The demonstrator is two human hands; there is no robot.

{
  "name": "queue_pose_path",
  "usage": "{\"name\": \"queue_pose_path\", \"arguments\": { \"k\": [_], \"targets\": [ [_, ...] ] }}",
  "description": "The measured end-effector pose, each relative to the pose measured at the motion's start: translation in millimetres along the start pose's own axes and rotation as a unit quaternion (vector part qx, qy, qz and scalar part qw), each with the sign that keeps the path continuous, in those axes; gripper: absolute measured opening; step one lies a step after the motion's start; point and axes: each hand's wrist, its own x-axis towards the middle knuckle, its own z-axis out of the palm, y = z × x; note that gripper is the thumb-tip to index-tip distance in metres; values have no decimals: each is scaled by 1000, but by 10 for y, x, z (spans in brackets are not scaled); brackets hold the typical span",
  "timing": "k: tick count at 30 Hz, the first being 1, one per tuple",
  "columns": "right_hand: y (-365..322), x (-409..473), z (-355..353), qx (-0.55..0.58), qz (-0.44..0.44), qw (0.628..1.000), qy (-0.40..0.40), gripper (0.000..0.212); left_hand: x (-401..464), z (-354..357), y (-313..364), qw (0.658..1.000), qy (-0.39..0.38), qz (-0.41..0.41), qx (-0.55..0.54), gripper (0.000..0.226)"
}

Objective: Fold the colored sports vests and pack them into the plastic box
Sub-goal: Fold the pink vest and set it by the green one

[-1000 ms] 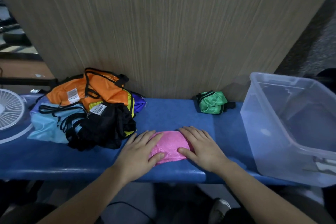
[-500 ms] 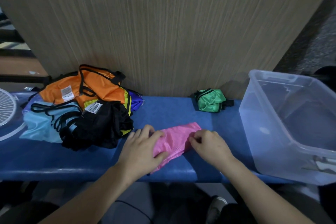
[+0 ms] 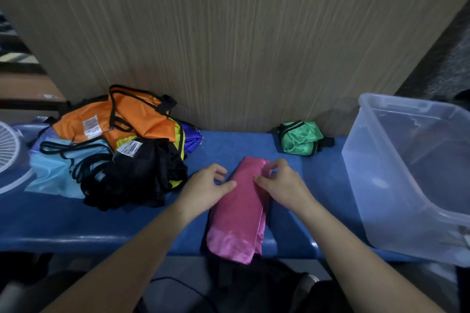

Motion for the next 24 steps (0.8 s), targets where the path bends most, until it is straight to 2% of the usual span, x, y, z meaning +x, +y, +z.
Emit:
{"name": "queue_pose_path", "arguments": {
  "k": [3,6,8,12,14,18,21,24],
  "targets": [
    [29,60,1,55,34,998,-27,60,154,-19,61,997,-50,-26,-44,66],
    [71,94,31,107,34,993,-43,64,230,20,144,993,-90,-43,-63,78],
    [75,98,48,133,20,990,-44,65,249,44,202,987,-114,-52,-98,68],
    [42,106,77,186,-9,982,-39,70,312,67,210,975,-132,-61,-169,25],
    [23,115,70,202,-5,978,-45,74,347,73,173,973,-116,-58,-193,23],
    [5,135,-15,221,55,969,-93,80,395,52,116,964,-61,-39,-255,36],
    [-1,155,-60,211,78,966,-124,69,377,17,95,949,-60,-29,-309,36],
    [-8,174,-47,216,74,962,-149,39,358,-4,48,944,-103,-29,-312,40]
  ]
}}
